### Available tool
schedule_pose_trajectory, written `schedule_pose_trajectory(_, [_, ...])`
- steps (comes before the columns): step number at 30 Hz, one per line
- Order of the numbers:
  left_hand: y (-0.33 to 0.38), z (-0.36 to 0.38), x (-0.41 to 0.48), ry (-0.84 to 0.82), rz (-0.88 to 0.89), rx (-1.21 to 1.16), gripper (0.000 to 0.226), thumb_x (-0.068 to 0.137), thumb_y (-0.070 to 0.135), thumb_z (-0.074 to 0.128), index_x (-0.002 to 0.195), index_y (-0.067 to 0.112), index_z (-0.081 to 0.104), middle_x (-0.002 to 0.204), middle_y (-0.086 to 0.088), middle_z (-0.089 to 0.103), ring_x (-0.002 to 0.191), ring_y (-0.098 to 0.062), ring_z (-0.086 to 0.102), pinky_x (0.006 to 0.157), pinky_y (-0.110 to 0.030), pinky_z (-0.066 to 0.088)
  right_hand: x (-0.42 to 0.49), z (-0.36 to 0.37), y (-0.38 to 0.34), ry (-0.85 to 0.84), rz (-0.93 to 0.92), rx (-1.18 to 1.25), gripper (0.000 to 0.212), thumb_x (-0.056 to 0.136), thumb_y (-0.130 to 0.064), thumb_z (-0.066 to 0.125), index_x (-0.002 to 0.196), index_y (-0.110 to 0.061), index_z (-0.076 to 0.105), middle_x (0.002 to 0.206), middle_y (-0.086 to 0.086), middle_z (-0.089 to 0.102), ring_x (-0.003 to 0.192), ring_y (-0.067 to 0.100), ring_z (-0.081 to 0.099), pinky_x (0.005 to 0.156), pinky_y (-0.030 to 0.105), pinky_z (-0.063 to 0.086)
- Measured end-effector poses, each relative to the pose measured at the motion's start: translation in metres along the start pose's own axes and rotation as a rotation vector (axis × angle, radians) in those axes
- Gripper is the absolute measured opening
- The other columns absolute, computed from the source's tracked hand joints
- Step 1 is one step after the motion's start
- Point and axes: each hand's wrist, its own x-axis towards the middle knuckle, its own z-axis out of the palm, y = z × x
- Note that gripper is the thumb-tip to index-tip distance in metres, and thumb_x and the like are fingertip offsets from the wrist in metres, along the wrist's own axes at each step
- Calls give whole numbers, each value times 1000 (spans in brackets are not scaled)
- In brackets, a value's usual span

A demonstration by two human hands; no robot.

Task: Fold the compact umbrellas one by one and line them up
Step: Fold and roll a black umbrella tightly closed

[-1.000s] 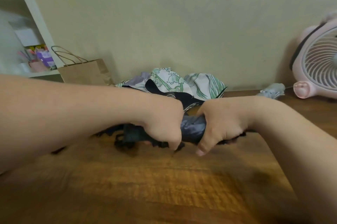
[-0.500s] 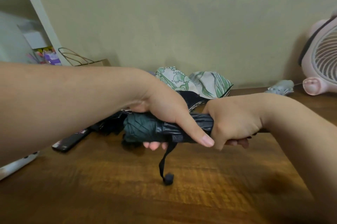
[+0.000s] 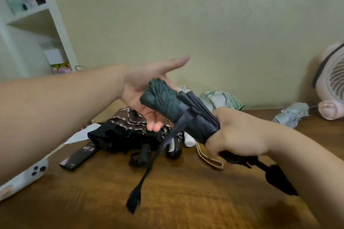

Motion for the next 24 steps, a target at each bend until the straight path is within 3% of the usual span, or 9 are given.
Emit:
schedule_pose_trajectory(2, [0, -1, -3, 157, 72, 52, 117, 88, 90, 27, 145, -11, 44, 133, -44, 52, 115, -48, 62, 97, -53, 54, 5, 1, 8, 46, -10, 161, 22, 60, -5, 73, 56, -4, 52, 49, 15, 53, 41, 25, 50, 47, 29, 41])
schedule_pose_trajectory(5, [-28, 8, 14, 245, 334, -135, 118, 85, 81, 53, 155, -10, 23, 157, -39, 23, 148, -57, 21, 122, -67, 18, 10, 9, 16, 63, -4, 448, 22, 54, -5, 70, 62, 2, 50, 50, 18, 51, 44, 26, 51, 51, 32, 45])
schedule_pose_trajectory(8, [-62, 40, 55, 299, 570, -131, 87, 92, 64, 60, 150, 0, 46, 152, -28, 45, 142, -43, 42, 119, -56, 32, 13, 20, 12, 43, -71, 670, 15, 53, -5, 66, 53, -5, 51, 48, 14, 45, 42, 23, 45, 50, 28, 47])
schedule_pose_trajectory(11, [-68, 61, 87, 342, 588, -226, 78, 89, 68, 56, 139, 7, 62, 147, -19, 56, 135, -31, 55, 106, -43, 50, 13, 33, 4, -19, -210, 910, 13, 56, -3, 60, 55, -1, 47, 48, 10, 42, 40, 21, 40, 46, 28, 47])
schedule_pose_trajectory(14, [-67, 62, 96, 296, 582, -341, 83, 93, 68, 49, 142, 1, 57, 137, -20, 63, 125, -30, 62, 100, -41, 53, 13, 37, 4, -188, -336, 1182, 20, 57, -6, 64, 58, -5, 44, 49, 7, 42, 39, 19, 44, 44, 25, 46])
schedule_pose_trajectory(16, [-71, 58, 94, 239, 618, -313, 80, 95, 52, 63, 146, -6, 47, 129, -20, 66, 112, -27, 68, 94, -36, 55, 14, 35, 8, -368, -398, 1268, 30, 65, -9, 67, 64, -8, 37, 52, 6, 44, 42, 17, 50, 44, 24, 48])
schedule_pose_trajectory(19, [-71, 66, 91, 377, 672, -27, 66, 82, 36, 81, 133, -1, 62, 112, -22, 68, 92, -24, 70, 79, -29, 57, 18, 37, 15, -481, -376, 1199, 30, 65, -17, 71, 56, -6, 44, 48, 3, 47, 42, 14, 54, 45, 18, 47])
schedule_pose_trajectory(22, [-78, 73, 90, 562, 725, 25, 43, 75, 38, 79, 103, 7, 79, 110, -32, 70, 106, -44, 69, 90, -46, 57, 17, 46, 12, -424, -196, 1092, 28, 53, -19, 73, 57, -3, 50, 47, 6, 49, 40, 18, 54, 45, 19, 47])
schedule_pose_trajectory(24, [-86, 73, 88, 576, 768, -63, 32, 77, 33, 71, 90, 6, 78, 112, -29, 71, 109, -43, 69, 91, -44, 57, 15, 52, 4, -324, -88, 1007, 20, 48, -15, 66, 55, 0, 55, 48, 10, 53, 40, 21, 53, 44, 21, 46])
